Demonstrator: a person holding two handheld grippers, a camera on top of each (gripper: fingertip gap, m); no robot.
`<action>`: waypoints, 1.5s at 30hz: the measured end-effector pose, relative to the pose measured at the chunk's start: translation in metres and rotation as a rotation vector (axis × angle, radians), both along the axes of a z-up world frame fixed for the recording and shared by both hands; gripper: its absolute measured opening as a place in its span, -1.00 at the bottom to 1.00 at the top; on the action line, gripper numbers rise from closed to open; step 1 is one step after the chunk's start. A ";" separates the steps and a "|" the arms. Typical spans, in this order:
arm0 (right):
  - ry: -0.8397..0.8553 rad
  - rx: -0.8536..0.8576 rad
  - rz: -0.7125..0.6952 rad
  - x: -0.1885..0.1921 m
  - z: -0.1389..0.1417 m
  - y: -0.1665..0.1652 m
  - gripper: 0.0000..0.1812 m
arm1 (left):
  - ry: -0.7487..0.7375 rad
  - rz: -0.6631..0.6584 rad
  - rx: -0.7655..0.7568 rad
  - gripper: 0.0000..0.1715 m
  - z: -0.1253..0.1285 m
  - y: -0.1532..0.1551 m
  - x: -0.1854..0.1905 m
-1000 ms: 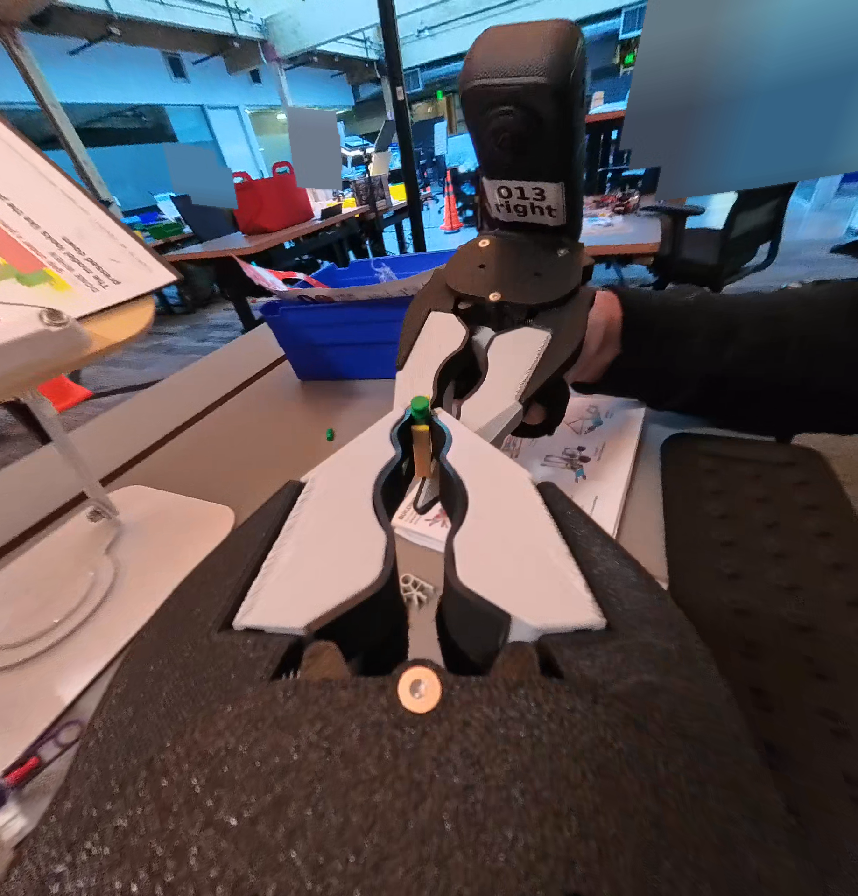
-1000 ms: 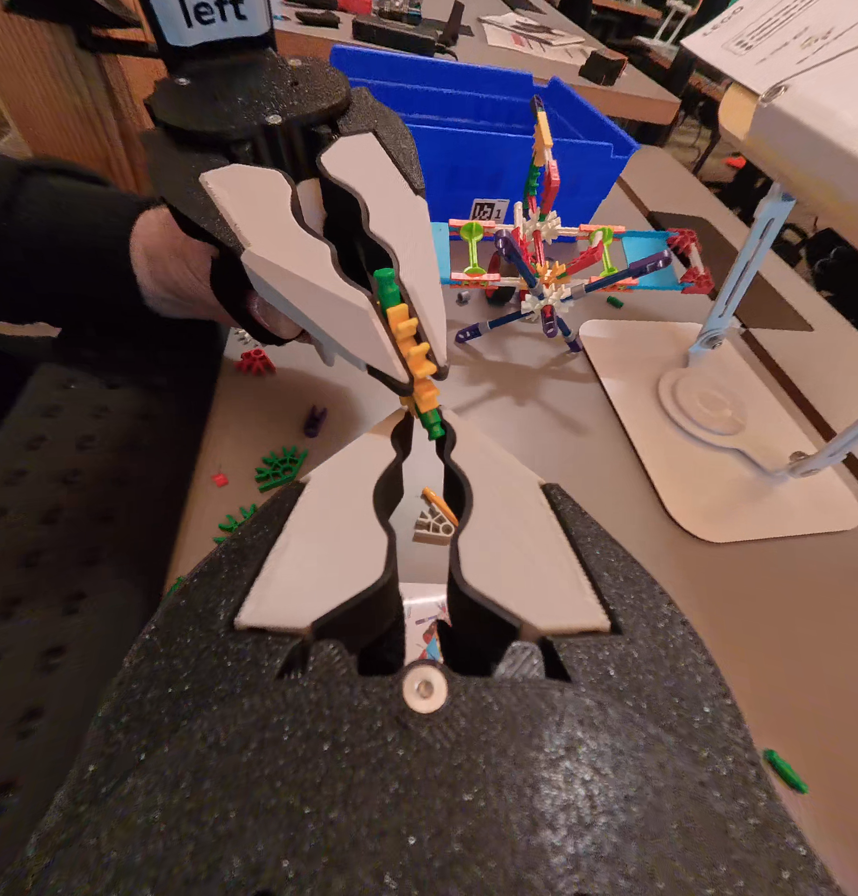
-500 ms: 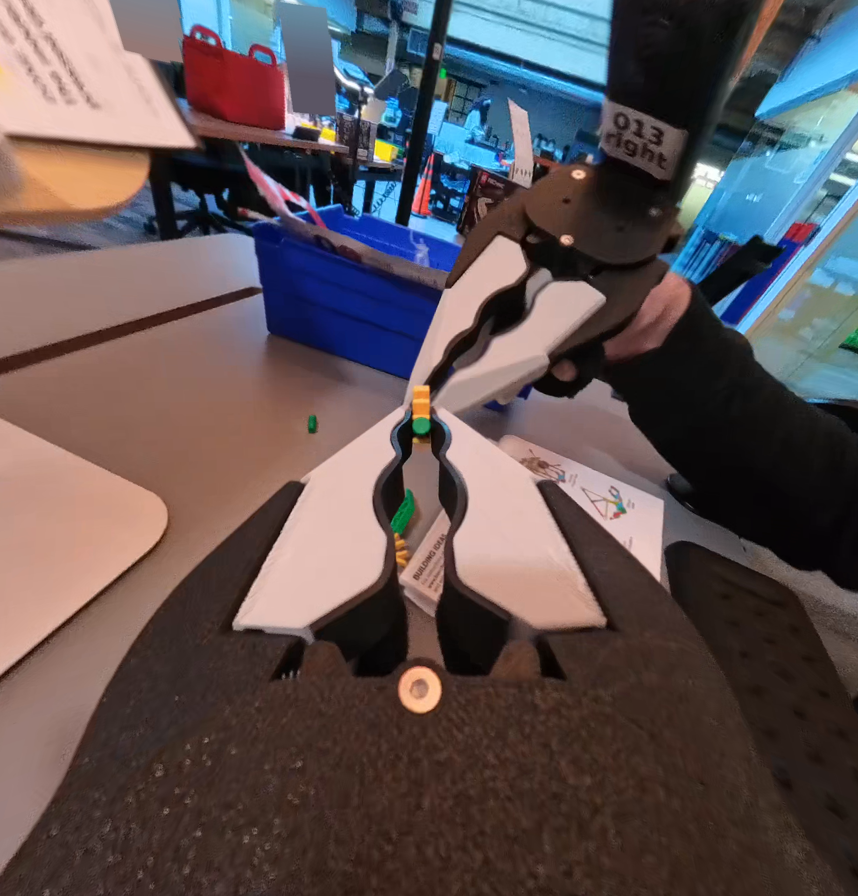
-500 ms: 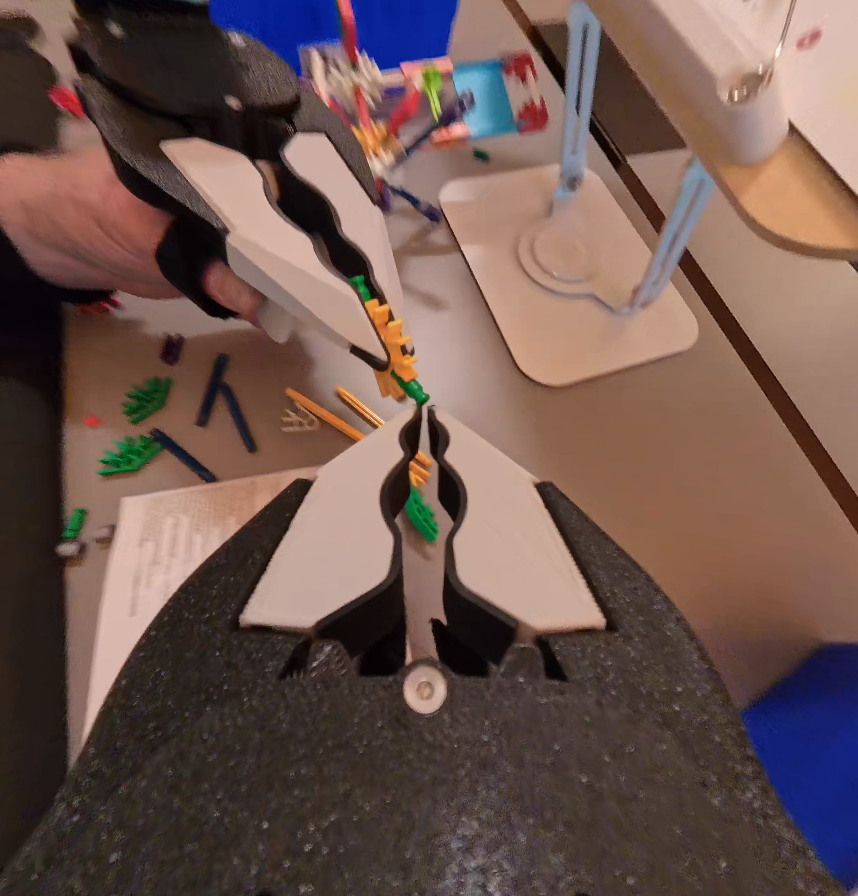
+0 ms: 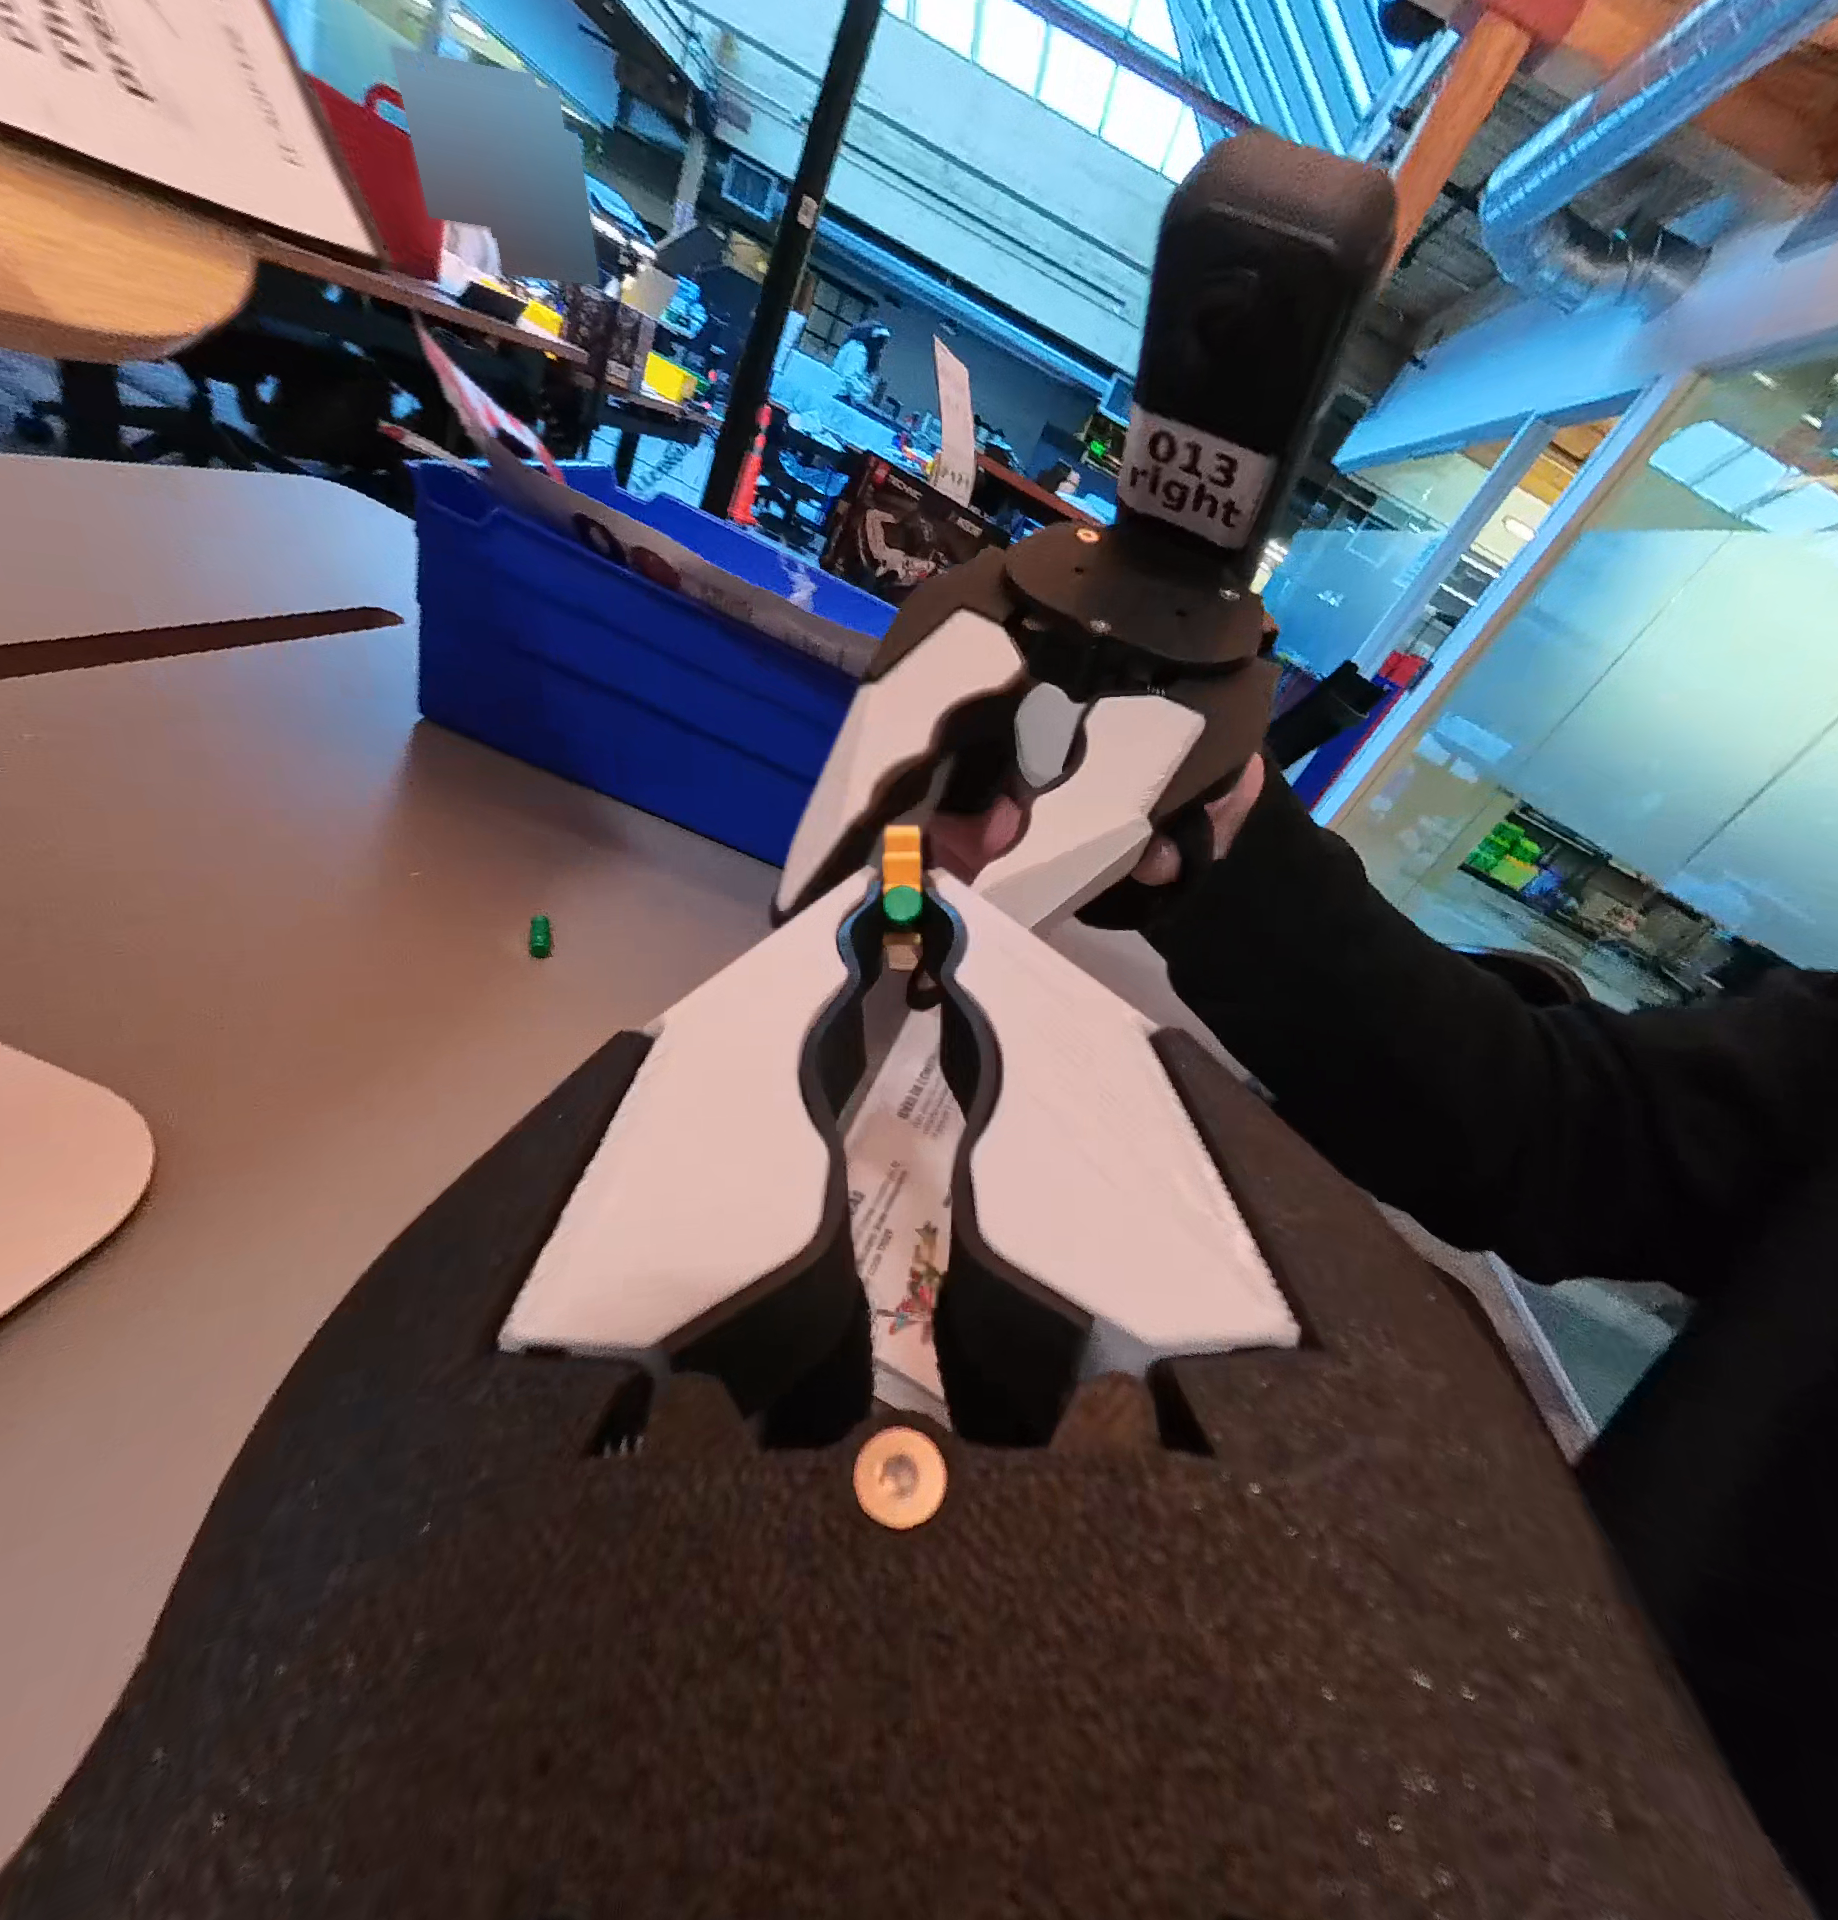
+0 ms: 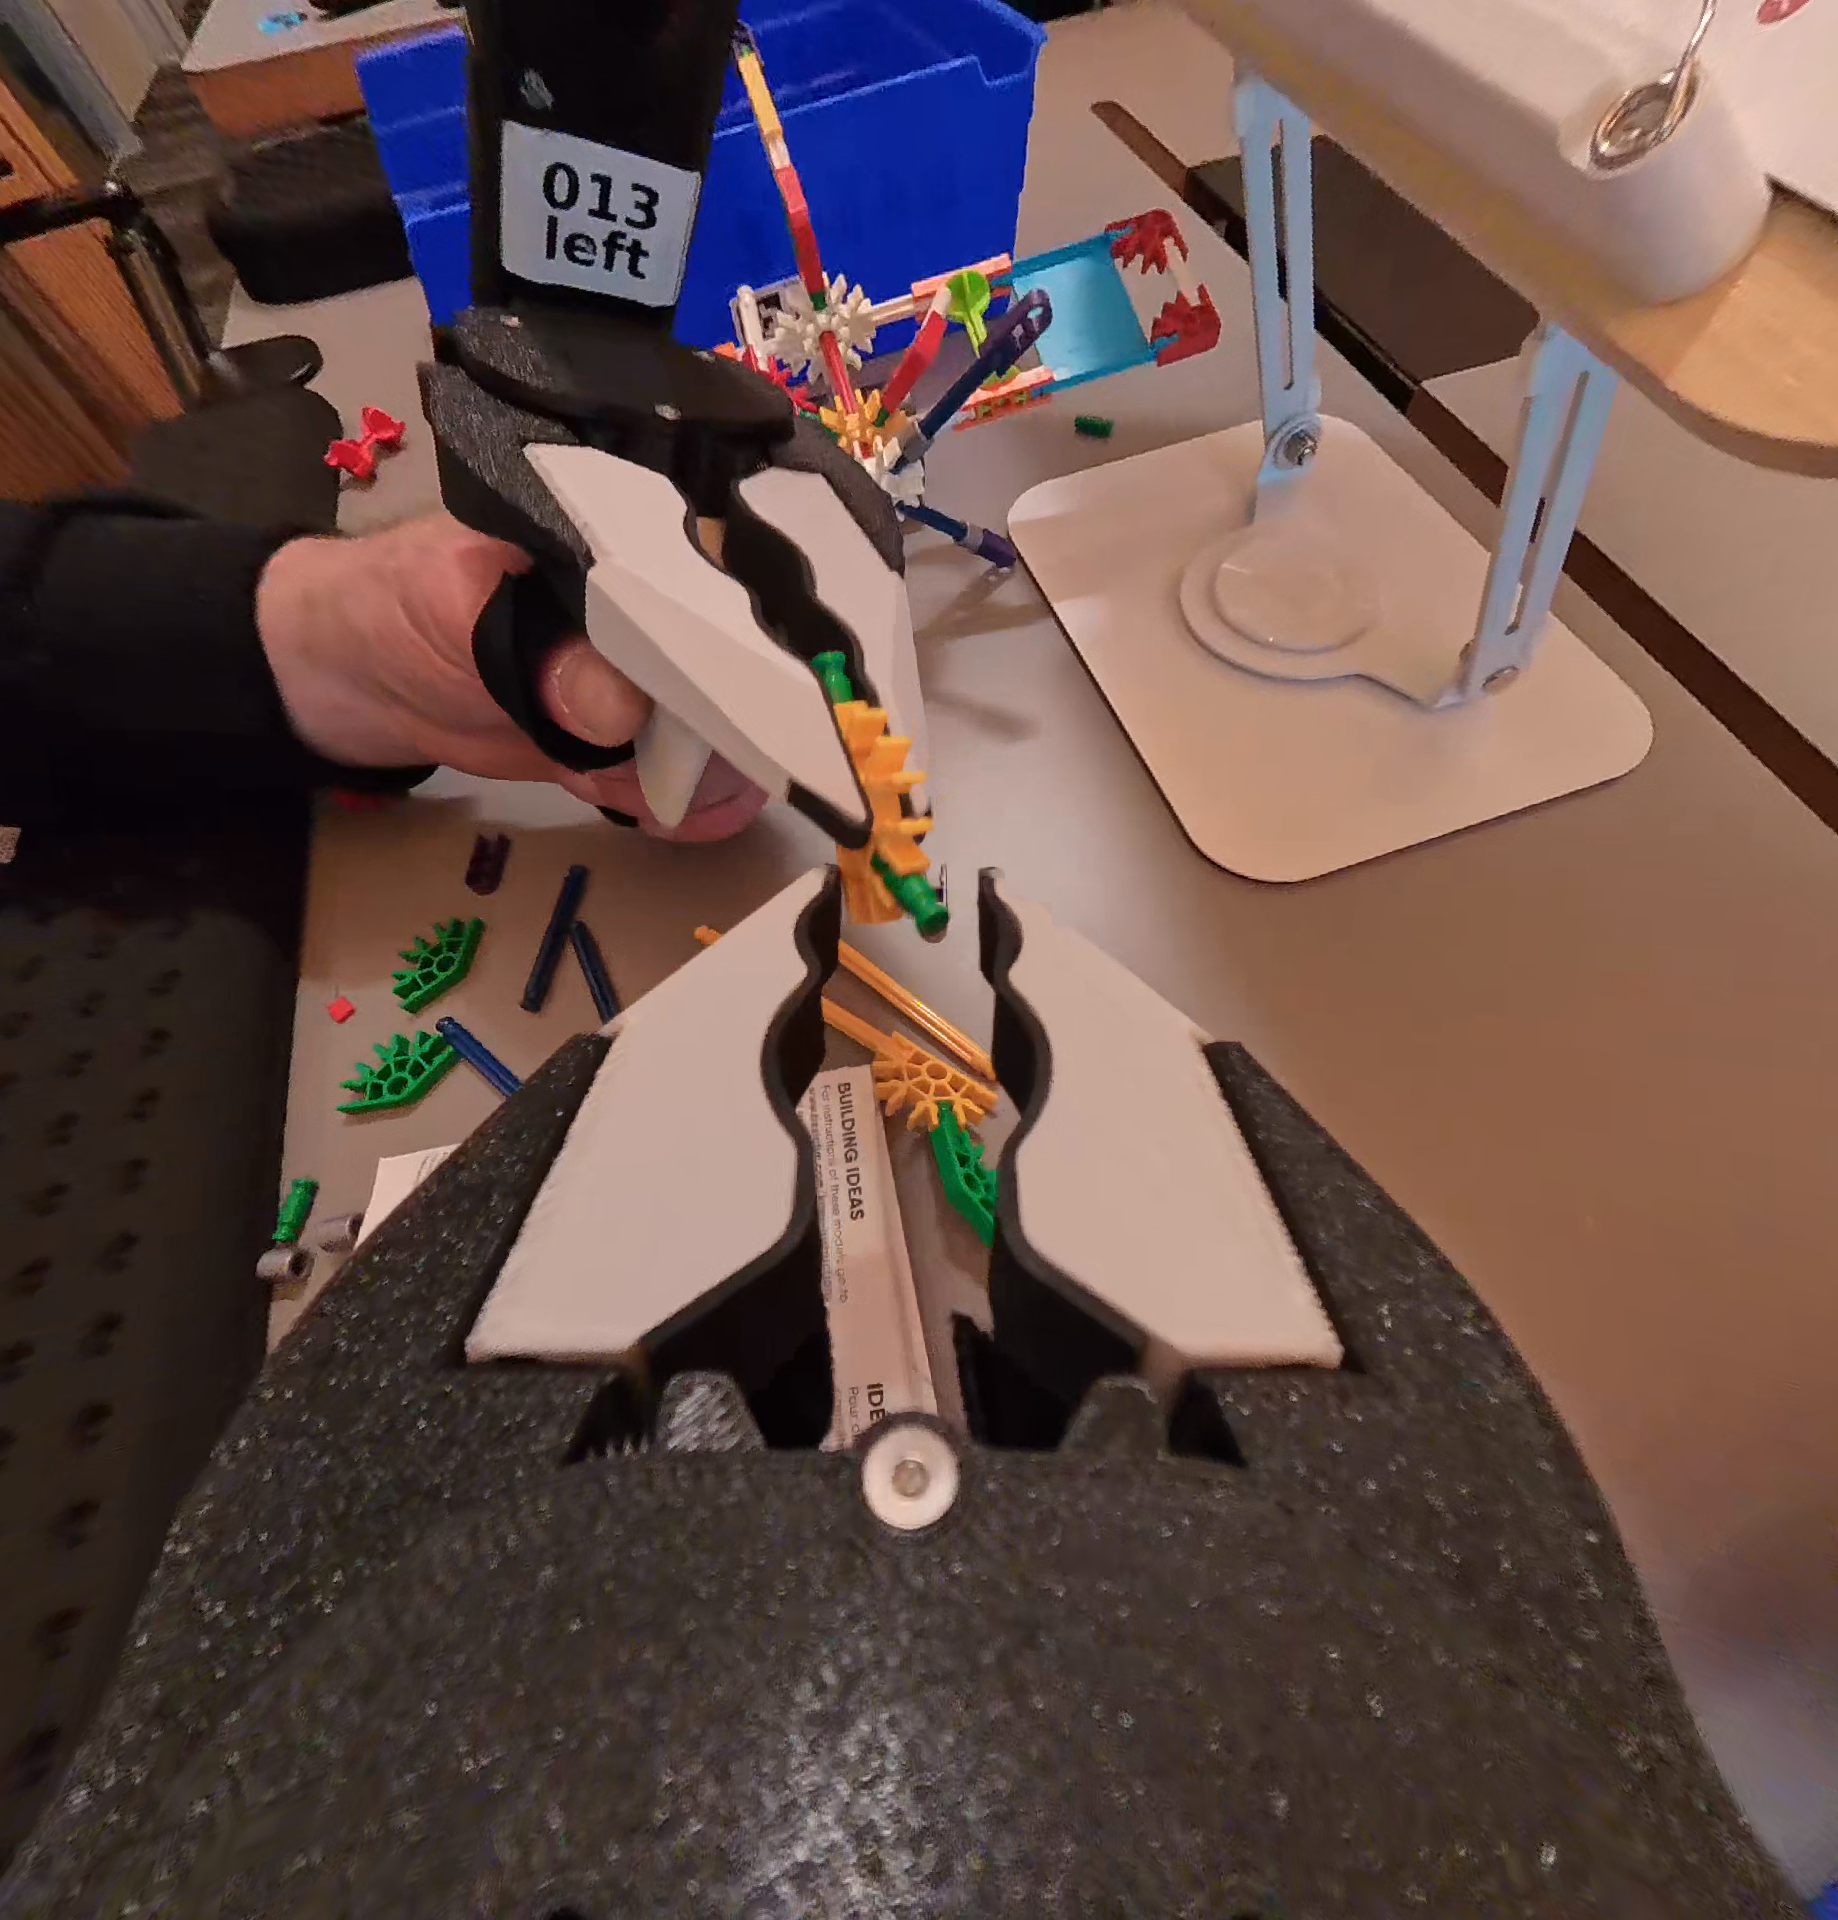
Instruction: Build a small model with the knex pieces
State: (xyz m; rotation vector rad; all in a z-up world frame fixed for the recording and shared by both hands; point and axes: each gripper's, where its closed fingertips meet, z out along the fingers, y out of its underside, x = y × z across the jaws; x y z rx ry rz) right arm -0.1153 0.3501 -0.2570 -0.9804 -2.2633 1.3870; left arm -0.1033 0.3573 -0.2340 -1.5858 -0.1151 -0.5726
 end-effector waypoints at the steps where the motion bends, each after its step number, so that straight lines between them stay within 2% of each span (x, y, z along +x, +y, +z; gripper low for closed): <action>1: 0.000 -0.012 0.005 0.001 0.002 -0.001 -0.68 | 0.001 -0.019 0.001 -0.94 0.001 0.000 0.003; 3: 0.010 -0.038 0.018 0.005 0.008 -0.002 -0.70 | 0.031 -0.007 -0.007 -0.94 0.001 0.000 0.003; 4: 0.013 -0.039 0.027 0.007 0.010 -0.002 -0.81 | 0.041 -0.014 -0.005 -0.94 0.002 -0.001 0.004; 9: 0.072 0.000 0.071 0.016 0.018 -0.002 -0.93 | 0.085 -0.029 -0.006 -0.87 0.008 -0.002 0.010; 16: 0.108 -0.075 0.082 0.021 0.033 -0.003 -0.94 | 0.068 -0.069 0.081 -0.78 0.027 -0.013 0.014; 18: 0.118 -0.080 0.110 0.025 0.035 -0.007 -0.94 | 0.063 -0.103 0.094 -0.81 0.029 -0.014 0.020; 21: 0.128 -0.123 0.129 0.028 0.041 -0.011 -0.95 | 0.086 -0.087 0.116 -0.90 0.033 -0.013 0.022; 26: 0.116 -0.108 0.143 0.034 0.041 -0.011 -0.95 | 0.167 -0.072 0.122 -0.90 0.038 -0.016 0.024; 35: 0.101 0.065 0.116 0.039 0.029 -0.002 -0.94 | 0.525 -0.008 -0.031 -0.91 0.019 -0.015 0.029; 40: 0.121 0.279 0.057 0.033 0.011 0.005 -0.94 | 0.847 0.068 -0.203 -0.90 -0.009 -0.012 0.018; 45: 0.105 0.413 0.050 0.032 -0.002 0.003 -0.96 | 0.995 0.085 -0.315 -0.88 -0.026 -0.013 0.010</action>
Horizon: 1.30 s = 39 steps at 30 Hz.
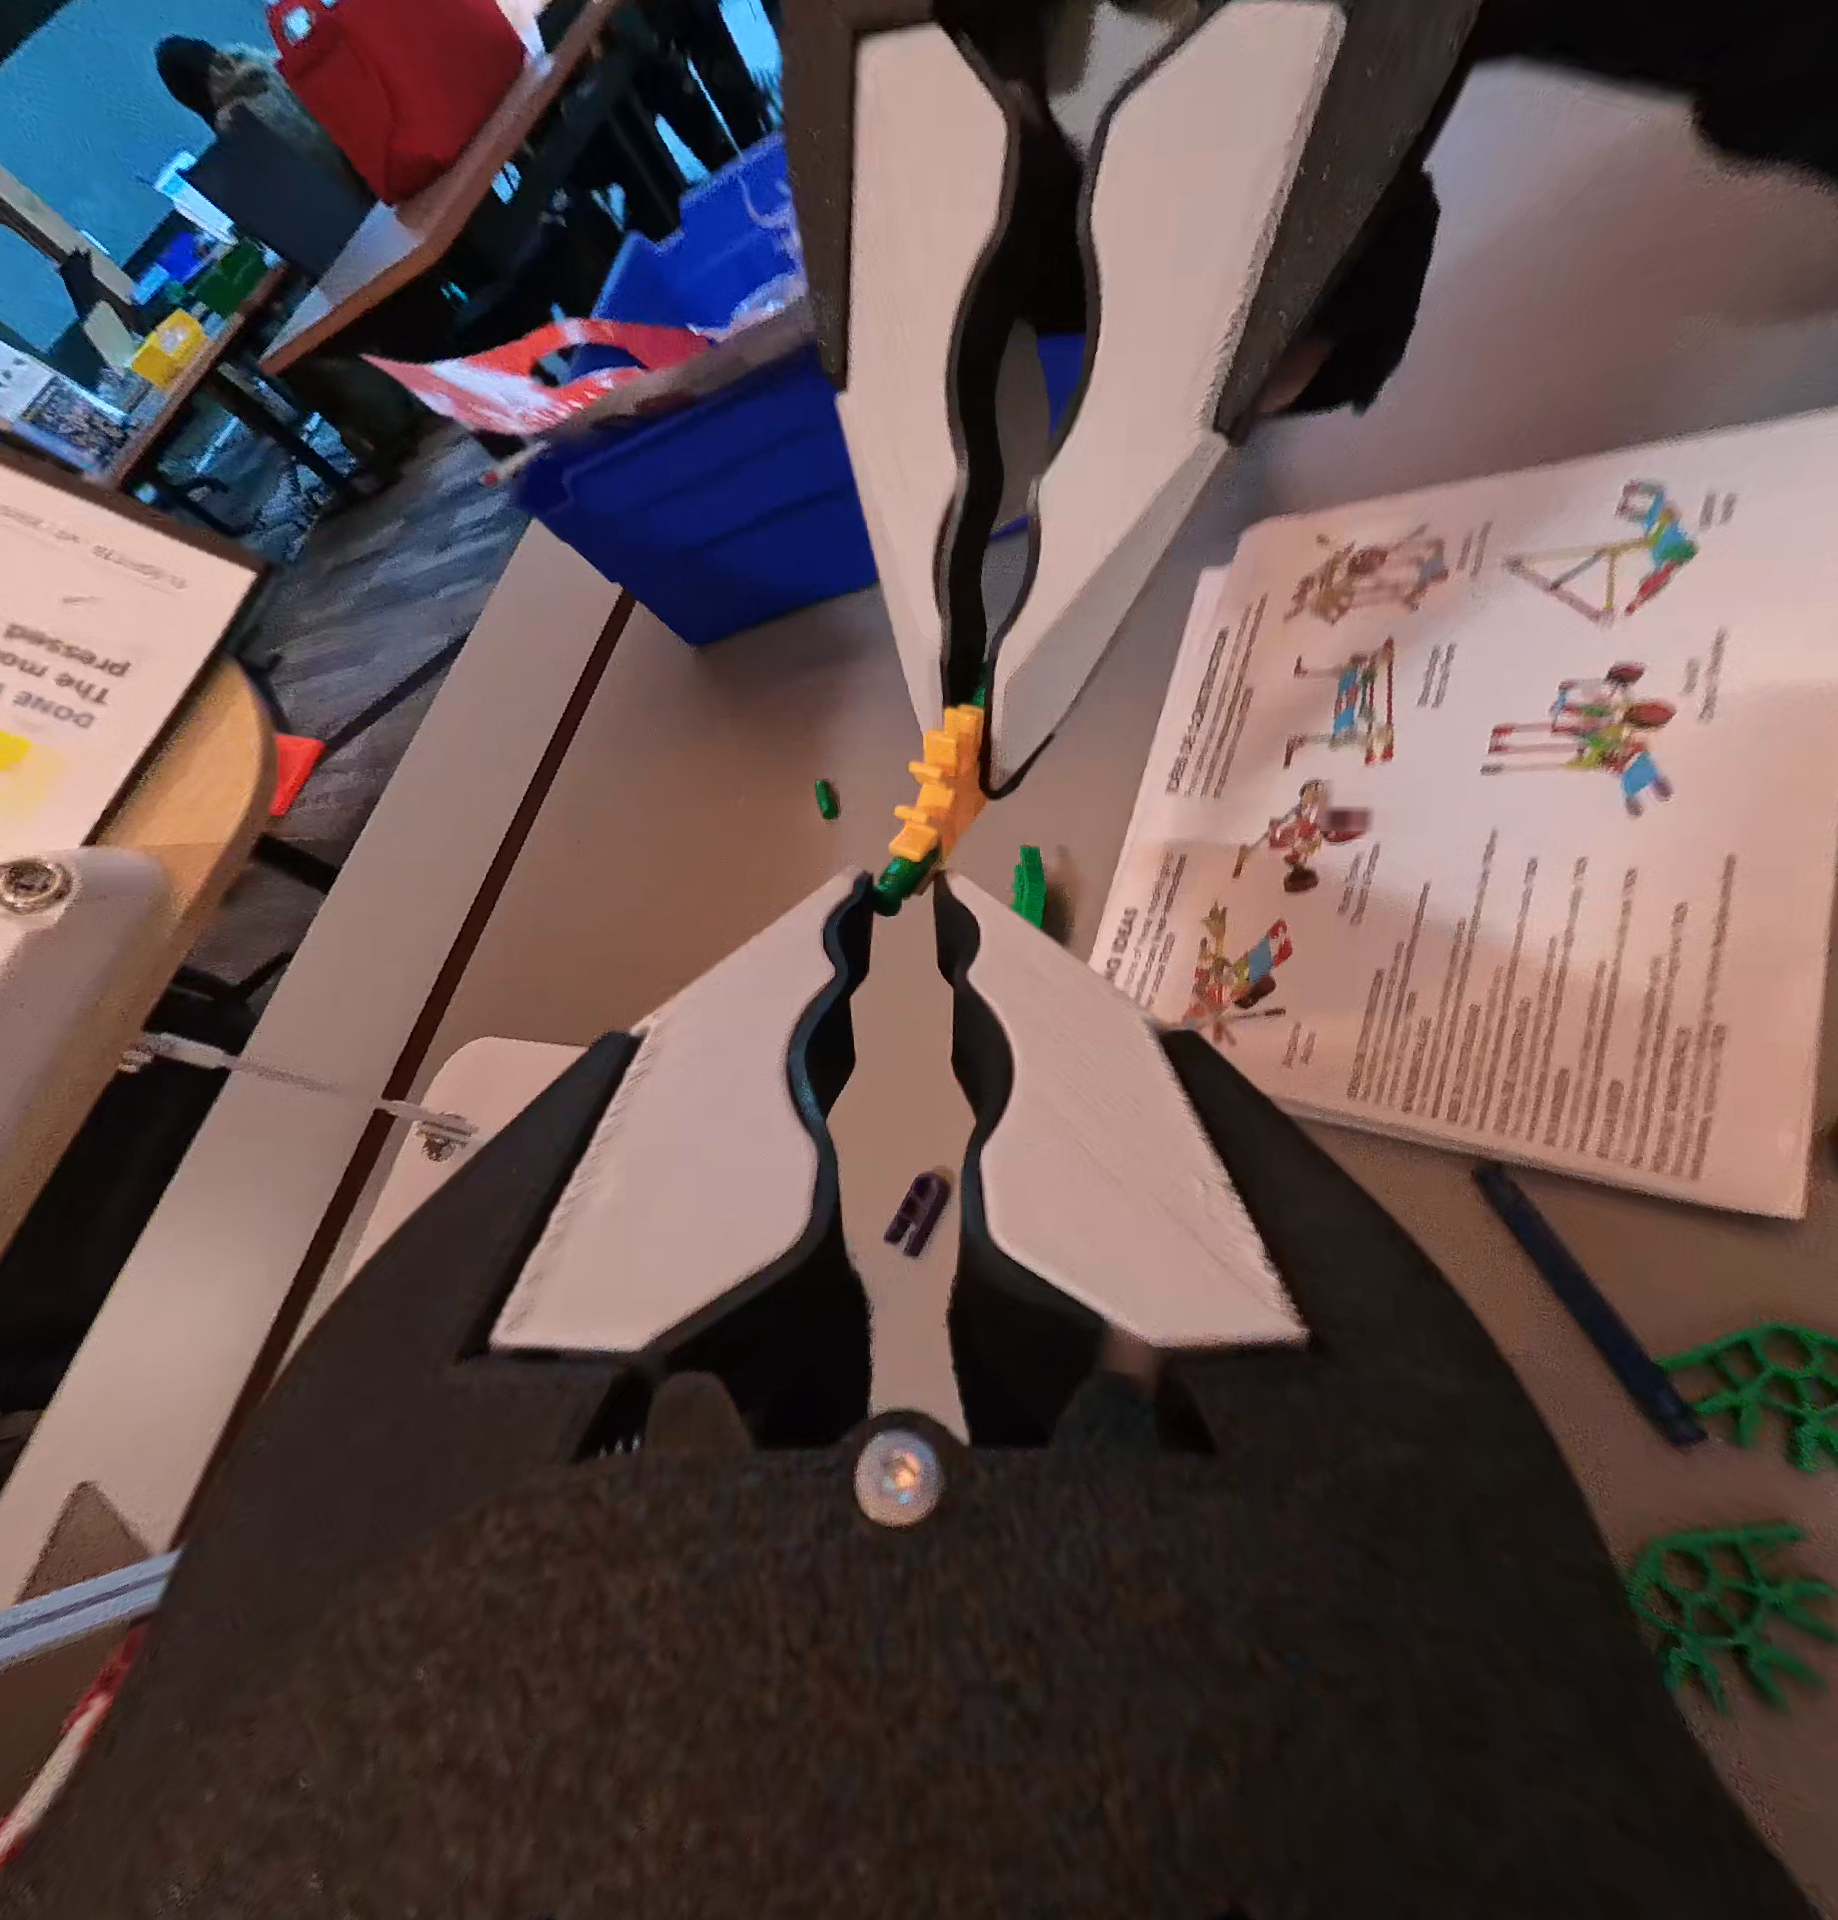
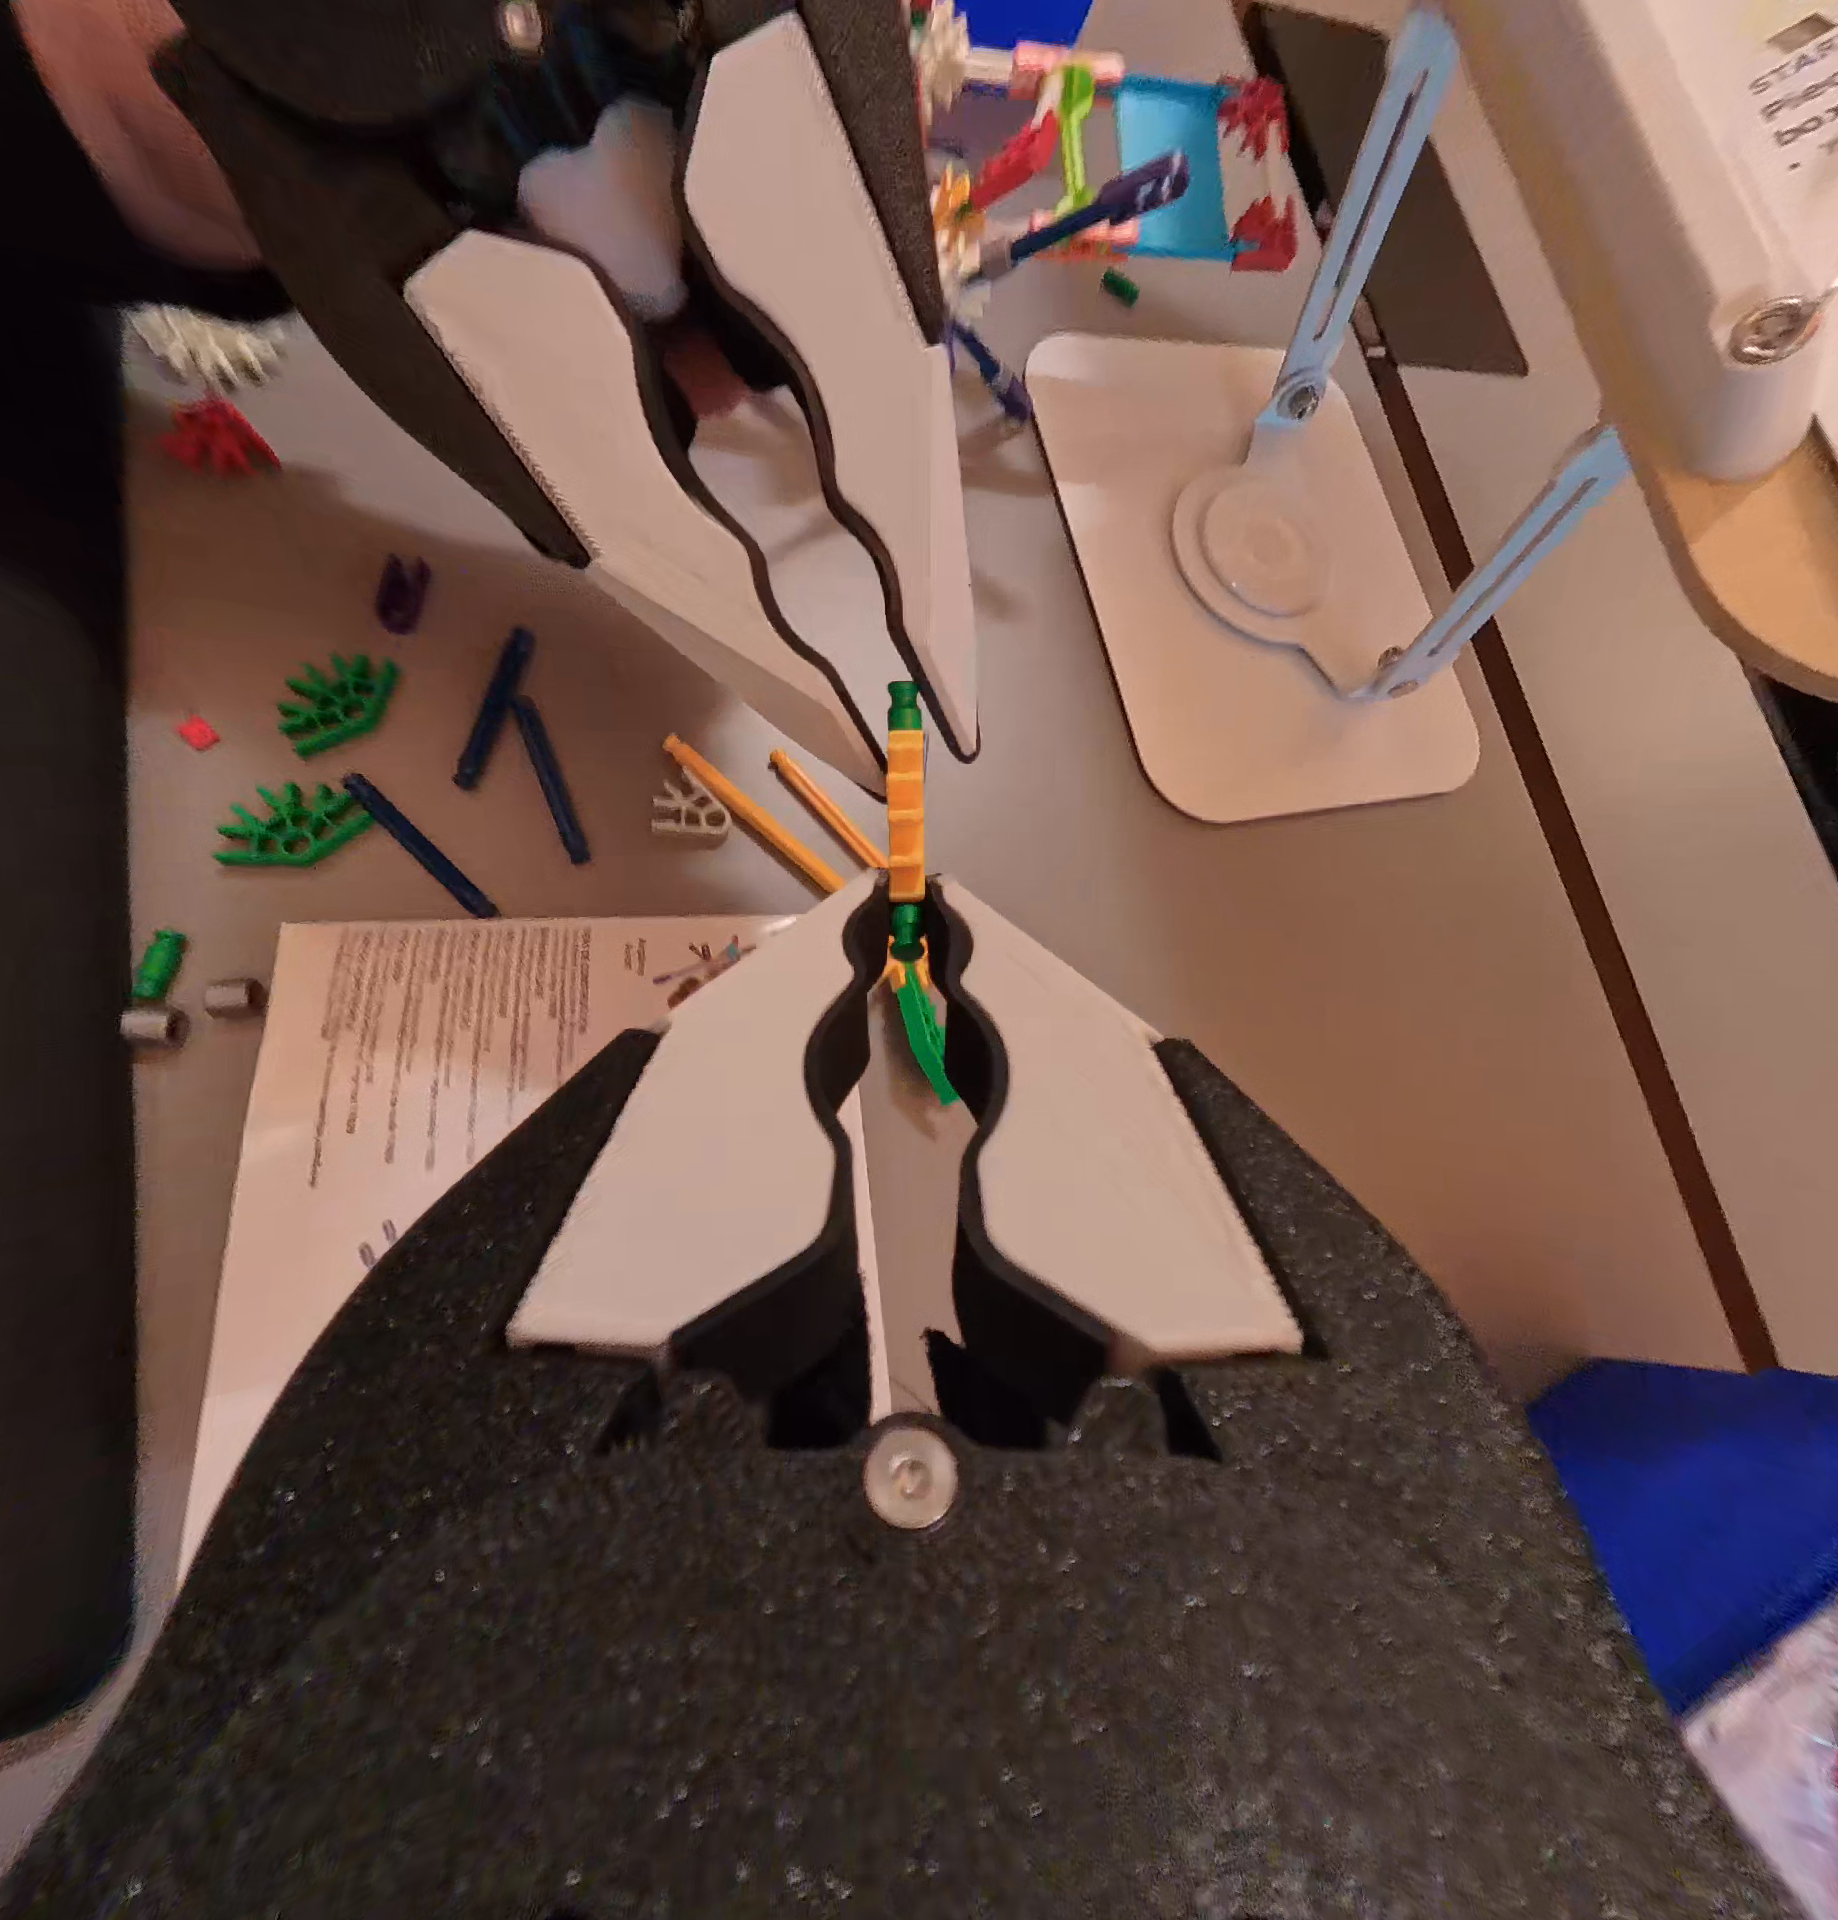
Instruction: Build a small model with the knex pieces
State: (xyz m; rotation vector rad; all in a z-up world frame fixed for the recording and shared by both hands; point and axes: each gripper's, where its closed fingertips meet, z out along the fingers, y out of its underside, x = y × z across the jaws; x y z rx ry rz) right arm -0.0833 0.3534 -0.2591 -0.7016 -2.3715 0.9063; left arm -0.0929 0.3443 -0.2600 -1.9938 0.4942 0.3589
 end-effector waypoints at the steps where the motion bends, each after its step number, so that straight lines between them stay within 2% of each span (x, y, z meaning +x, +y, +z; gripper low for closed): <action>1: 0.000 0.040 -0.005 0.001 -0.003 0.001 -0.96 | 0.031 0.004 -0.022 -0.89 -0.004 0.000 0.000; 3: 0.018 0.091 -0.018 0.000 -0.004 0.002 -0.95 | 0.071 0.020 -0.040 -0.91 -0.007 0.000 -0.002; 14: 0.035 0.082 -0.115 -0.013 -0.007 0.005 -0.96 | 0.223 0.168 -0.042 -0.91 -0.008 0.005 -0.021; 17: 0.042 0.133 -0.128 -0.015 -0.014 0.008 -0.96 | 0.267 0.182 -0.081 -0.90 -0.015 0.006 -0.023; 22: 0.095 0.234 -0.133 -0.018 -0.016 0.011 -0.95 | 0.123 0.131 -0.093 -0.73 -0.019 0.007 -0.016; 26: 0.109 0.265 -0.128 -0.018 -0.019 0.011 -0.95 | 0.092 0.120 -0.092 -0.76 -0.020 0.007 -0.015; 28: 0.119 0.268 -0.123 -0.019 -0.018 0.010 -0.95 | 0.104 0.130 -0.073 -0.87 -0.016 0.007 -0.018; 31: 0.131 0.270 -0.132 -0.020 -0.017 0.011 -0.95 | 0.100 0.140 -0.053 -0.88 -0.013 0.009 -0.019; 39: 0.126 0.146 -0.162 -0.025 -0.011 0.014 -0.96 | 0.129 0.199 -0.023 -0.89 -0.005 0.013 -0.023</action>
